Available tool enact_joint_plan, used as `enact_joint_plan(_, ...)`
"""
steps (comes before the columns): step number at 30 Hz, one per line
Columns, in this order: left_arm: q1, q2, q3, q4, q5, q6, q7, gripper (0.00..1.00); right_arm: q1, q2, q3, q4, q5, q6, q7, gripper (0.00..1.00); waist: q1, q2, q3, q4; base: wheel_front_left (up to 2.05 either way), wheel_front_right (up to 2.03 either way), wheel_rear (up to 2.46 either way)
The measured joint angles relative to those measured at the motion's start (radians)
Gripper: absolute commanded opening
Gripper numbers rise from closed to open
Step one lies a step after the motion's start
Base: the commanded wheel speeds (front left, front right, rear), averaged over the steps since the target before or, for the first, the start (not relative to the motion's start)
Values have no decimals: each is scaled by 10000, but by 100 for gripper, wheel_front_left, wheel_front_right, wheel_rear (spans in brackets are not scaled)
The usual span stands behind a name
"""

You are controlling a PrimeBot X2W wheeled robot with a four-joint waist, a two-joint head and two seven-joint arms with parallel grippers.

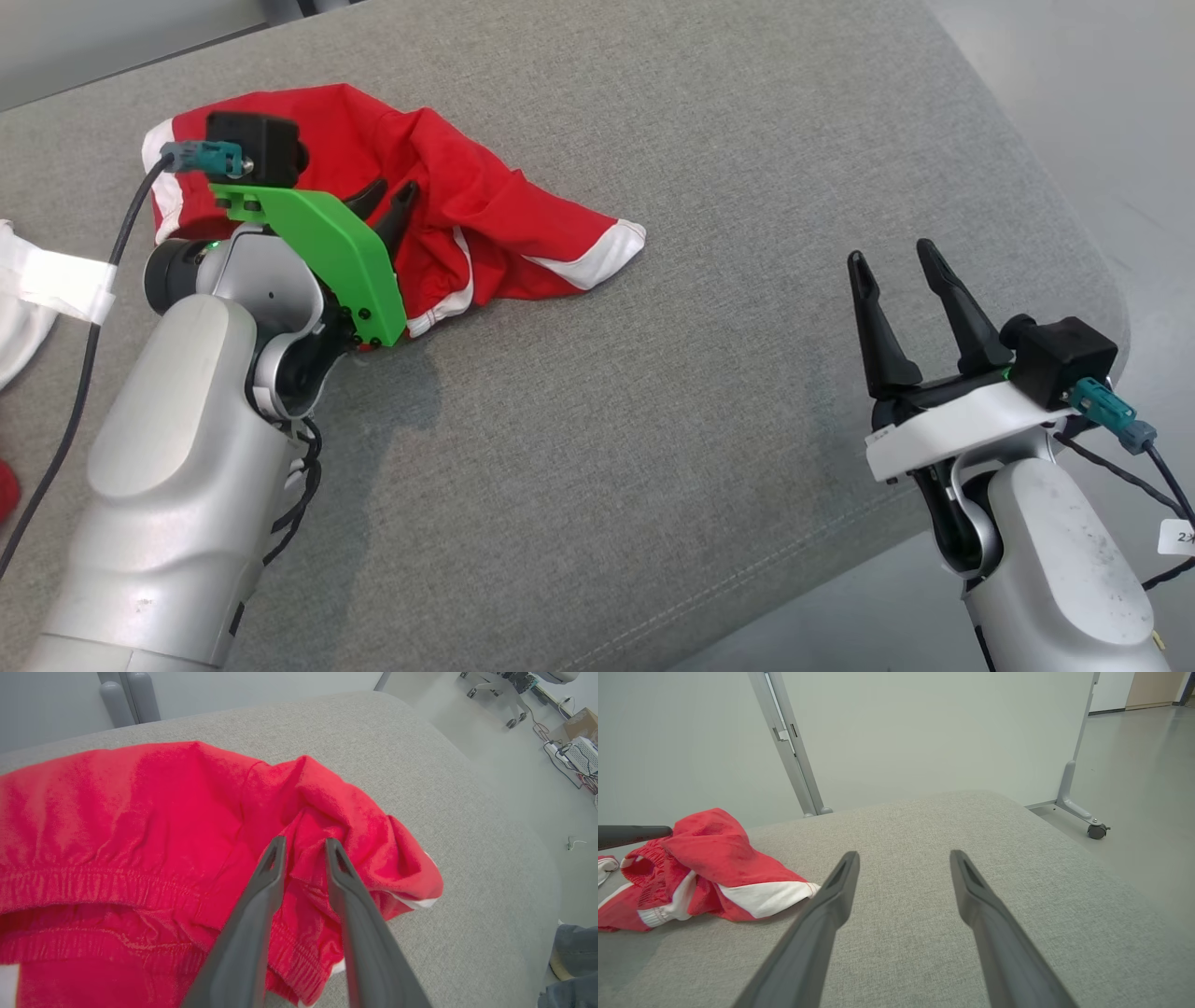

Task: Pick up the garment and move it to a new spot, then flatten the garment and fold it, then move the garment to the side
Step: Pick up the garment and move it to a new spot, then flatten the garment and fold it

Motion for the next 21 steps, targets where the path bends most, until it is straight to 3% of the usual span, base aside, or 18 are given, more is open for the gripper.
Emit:
enact_joint_plan(1, 0, -61, 38, 100, 6, 48, -134, 85, 0, 2, 54, -2, -2, 0, 0, 100, 0, 0, -25, 17, 0, 0, 0)
enact_joint_plan(2, 0, -71, 21, 182, 59, 82, -263, 100, 0, 8, 98, -2, -10, 0, 0, 100, 0, 0, -47, 34, 0, 0, 0)
enact_joint_plan(6, 17, -311, 21, 541, 42, 128, -568, 100, 13, 15, 142, -21, -61, 0, 0, 100, 0, 0, -115, 133, 0, 0, 0)
enact_joint_plan(9, 168, -972, 140, 619, -433, 128, -941, 100, 174, 0, -121, -100, -119, 0, 0, 100, 0, 0, -183, 334, 0, 0, 0)
enact_joint_plan(15, 400, -928, 556, 29, -433, 234, -2286, 100, 351, -311, -343, -134, -395, 0, 0, 100, 0, 0, -349, 810, 0, 0, 0)
enact_joint_plan(21, 1819, -961, 378, -439, -324, 251, -3242, 100, 338, -616, -395, -94, -579, 0, 0, 100, 0, 0, -591, 1396, 0, 0, 0)
